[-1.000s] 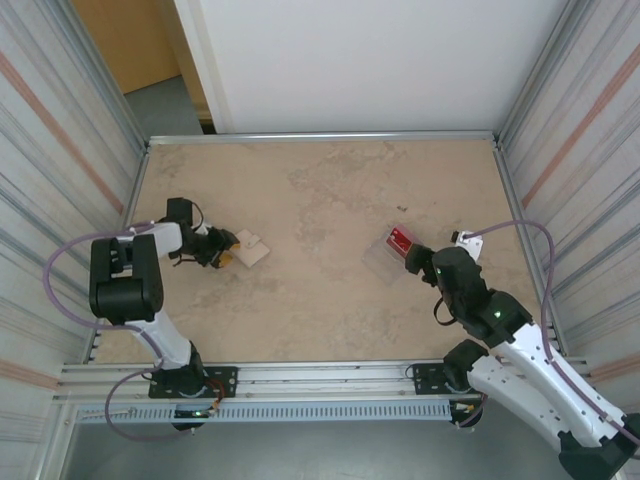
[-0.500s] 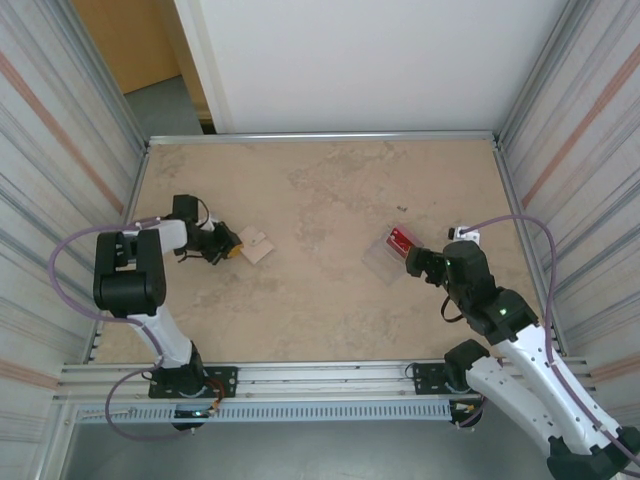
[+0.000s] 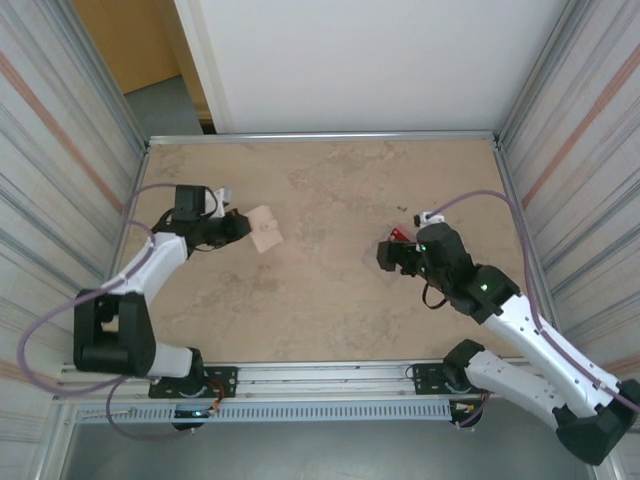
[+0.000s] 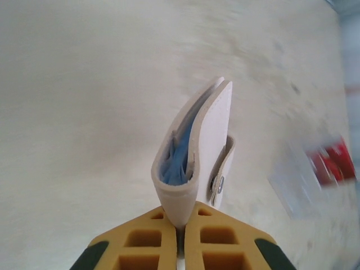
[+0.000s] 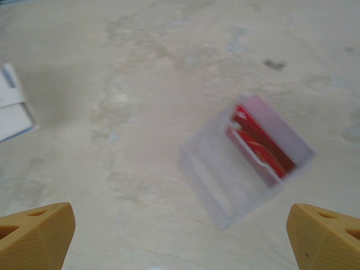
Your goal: Put the credit cards into the card holder
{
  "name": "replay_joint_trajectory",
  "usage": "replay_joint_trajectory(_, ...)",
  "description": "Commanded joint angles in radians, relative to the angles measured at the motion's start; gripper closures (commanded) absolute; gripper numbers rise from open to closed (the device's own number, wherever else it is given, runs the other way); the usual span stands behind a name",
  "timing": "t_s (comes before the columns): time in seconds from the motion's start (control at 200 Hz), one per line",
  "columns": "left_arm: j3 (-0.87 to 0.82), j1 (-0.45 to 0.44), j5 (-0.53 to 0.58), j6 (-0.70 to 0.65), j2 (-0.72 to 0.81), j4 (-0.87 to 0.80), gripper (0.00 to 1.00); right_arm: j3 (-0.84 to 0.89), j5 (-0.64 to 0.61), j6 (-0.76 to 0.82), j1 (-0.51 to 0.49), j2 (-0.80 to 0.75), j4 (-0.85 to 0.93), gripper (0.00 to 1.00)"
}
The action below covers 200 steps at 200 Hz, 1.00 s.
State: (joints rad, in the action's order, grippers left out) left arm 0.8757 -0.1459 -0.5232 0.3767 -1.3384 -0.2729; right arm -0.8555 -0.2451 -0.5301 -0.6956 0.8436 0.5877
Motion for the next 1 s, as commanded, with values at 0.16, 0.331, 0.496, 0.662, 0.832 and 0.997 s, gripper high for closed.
replay_joint_trajectory(0.16,-0.051,0.009,-0.143,-0.248,0.161,-0.044,1.00,-0.193,-0.008,-0.006,-0.183,0.256,-0.094,0.11)
replay_joint_trajectory(0.331,-0.067,0.029,-0.157,-0.354,0.183,-0.071,1.00,-0.256,0.012,-0.062,-0.240,0.392,-0.164,0.20)
replay_joint_trajectory(0.496,-0.057,0.021,-0.173,-0.372,0.173,-0.083,1.00,-0.350,0.056,-0.127,-0.257,0.543,-0.157,0.32)
replay_joint_trajectory(0.662,-0.059,-0.003,-0.178,-0.384,0.178,-0.093,1.00,-0.430,0.092,-0.204,-0.270,0.659,-0.138,0.41)
replay_joint_trajectory(0.832,-0.045,-0.009,-0.184,-0.368,0.160,-0.096,1.00,-0.501,0.108,-0.266,-0.297,0.750,-0.139,0.43)
replay_joint_trajectory(0.997,-0.029,-0.031,-0.173,-0.371,0.140,-0.106,1.00,-0.566,0.145,-0.322,-0.303,0.818,-0.127,0.48)
